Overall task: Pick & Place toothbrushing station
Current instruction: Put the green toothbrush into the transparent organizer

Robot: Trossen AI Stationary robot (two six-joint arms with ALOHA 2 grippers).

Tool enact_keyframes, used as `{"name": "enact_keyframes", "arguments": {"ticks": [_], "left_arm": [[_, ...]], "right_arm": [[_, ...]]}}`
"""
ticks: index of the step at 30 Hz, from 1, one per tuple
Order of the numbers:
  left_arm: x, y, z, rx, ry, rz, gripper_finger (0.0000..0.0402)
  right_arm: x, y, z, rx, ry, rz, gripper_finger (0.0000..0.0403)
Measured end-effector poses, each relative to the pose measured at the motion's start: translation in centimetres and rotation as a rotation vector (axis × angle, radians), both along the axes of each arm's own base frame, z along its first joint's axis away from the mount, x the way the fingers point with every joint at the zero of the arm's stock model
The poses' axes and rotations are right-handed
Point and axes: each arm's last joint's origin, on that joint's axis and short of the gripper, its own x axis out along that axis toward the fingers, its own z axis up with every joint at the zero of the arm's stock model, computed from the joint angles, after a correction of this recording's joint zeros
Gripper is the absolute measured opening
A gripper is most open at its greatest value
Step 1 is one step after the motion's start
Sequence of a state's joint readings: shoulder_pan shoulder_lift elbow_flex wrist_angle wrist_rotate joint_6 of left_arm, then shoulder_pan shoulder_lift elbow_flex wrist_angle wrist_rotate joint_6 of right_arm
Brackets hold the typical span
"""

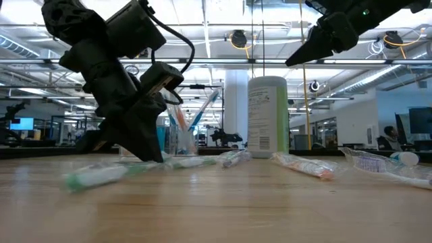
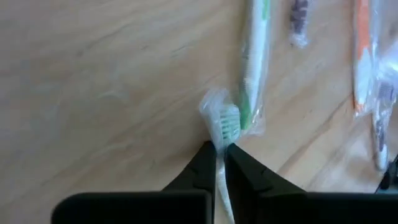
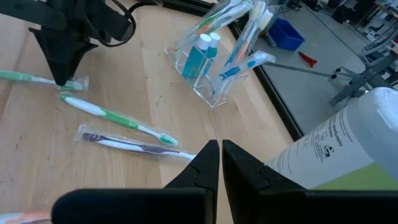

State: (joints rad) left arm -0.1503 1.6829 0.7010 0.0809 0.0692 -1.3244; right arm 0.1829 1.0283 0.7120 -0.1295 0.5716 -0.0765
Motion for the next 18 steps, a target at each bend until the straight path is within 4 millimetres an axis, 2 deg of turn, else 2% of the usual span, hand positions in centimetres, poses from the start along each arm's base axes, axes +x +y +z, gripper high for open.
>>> {"name": "enact_keyframes", "arguments": {"ticks": [5,10,14,18], "left_arm": [[0.4,0.0,0.3,0.067,-0.080,-0.097,0.0006],[0.5,-0.6,1.7,0.075,-0.172,-0.193,0.0014],[0.0,-1.6,3.7,0.090,-0.254,-0.247,0.0006],[-0.9,-3.0,6.6,0.142,-0.378,-0.285,0.0013]], "right_arm": [[0.0,0.0,0.0,0.008,-0.004,-0.004,0.0011],[0.0,0.0,0.0,0.015,-0.006,-0.008,0.0011],[0.0,0.0,0.0,0.030,-0.012,-0.016,0.0011],[0.0,0.0,0.0,0.030,-0.012,-0.016,0.0011]]}}
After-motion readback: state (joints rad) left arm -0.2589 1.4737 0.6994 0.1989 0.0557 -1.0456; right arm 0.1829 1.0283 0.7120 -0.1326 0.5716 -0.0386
